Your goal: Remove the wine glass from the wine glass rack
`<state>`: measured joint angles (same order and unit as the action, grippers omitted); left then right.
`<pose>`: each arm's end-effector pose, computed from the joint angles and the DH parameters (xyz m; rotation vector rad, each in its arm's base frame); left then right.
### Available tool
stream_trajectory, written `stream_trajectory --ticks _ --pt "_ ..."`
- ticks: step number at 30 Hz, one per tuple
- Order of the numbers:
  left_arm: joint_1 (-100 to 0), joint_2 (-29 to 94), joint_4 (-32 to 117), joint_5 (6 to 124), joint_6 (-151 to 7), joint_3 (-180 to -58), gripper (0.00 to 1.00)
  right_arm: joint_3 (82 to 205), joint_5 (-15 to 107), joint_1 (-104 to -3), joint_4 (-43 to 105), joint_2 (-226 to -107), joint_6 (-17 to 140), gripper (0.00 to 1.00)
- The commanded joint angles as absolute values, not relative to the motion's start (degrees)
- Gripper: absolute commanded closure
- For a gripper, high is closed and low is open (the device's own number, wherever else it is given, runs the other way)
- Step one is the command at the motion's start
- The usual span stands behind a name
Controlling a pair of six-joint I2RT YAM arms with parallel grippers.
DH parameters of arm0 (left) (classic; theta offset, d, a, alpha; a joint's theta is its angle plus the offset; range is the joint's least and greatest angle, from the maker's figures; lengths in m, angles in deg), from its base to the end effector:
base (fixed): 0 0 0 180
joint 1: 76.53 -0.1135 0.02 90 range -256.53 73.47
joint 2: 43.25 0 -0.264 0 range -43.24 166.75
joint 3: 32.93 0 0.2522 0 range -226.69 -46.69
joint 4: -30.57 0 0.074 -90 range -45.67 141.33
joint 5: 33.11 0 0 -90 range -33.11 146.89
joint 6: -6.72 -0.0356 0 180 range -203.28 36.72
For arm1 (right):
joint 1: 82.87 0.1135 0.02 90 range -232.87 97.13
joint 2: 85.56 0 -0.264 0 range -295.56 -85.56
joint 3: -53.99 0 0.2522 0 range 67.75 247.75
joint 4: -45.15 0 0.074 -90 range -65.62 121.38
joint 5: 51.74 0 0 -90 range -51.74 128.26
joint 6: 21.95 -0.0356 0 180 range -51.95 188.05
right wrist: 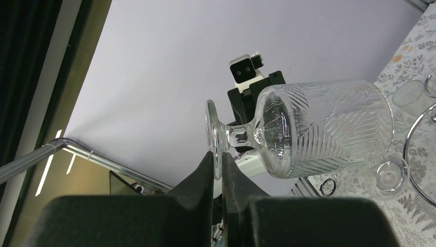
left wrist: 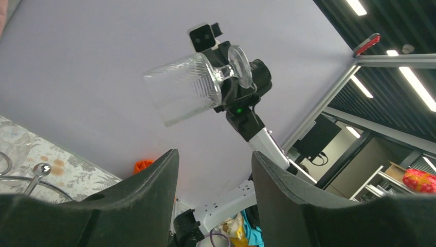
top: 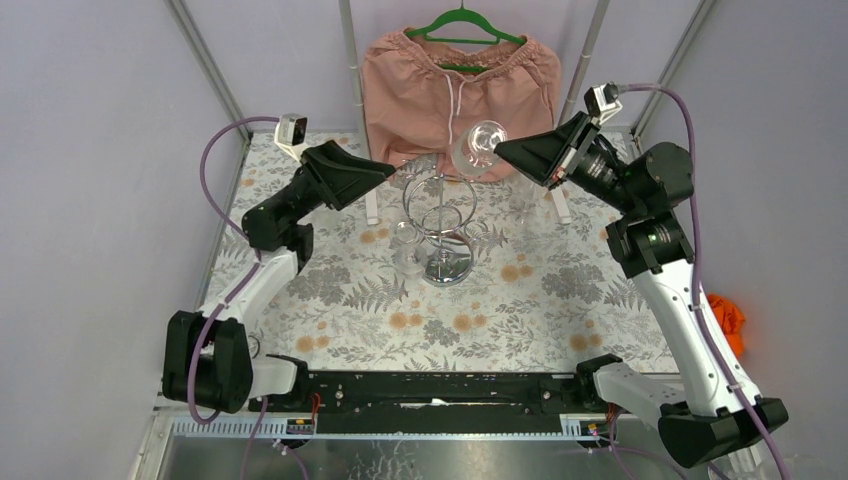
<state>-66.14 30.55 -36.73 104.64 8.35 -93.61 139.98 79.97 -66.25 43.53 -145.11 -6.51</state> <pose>0.2404 -0.0709 0.3892 0.2700 1.1473 -1.8652 0.1880 0.0808 0.4956 -0.0468 1.4719 1.7509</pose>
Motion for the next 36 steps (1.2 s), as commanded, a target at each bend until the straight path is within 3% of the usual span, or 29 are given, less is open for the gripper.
stream_trajectory --ticks 1,9,26,36 --pt "-66.2 31.1 -47.9 106.0 11.9 -95.8 0.37 144.8 81.3 -63.9 54.2 -146.6 -8.5 1.0" --pt "-66.3 33.5 -47.9 104.8 12.7 -94.3 0.24 147.2 80.1 -57.0 57.6 -152.6 -7.8 1.0" --pt "-66.4 34.2 -47.9 104.3 12.5 -93.8 0.23 148.1 78.4 -49.1 60.9 -157.6 -6.4 1.0" --pt "-66.5 25.9 -47.8 103.4 14.8 -96.0 0.23 139.5 78.4 -48.6 79.8 -160.3 -12.9 1.0"
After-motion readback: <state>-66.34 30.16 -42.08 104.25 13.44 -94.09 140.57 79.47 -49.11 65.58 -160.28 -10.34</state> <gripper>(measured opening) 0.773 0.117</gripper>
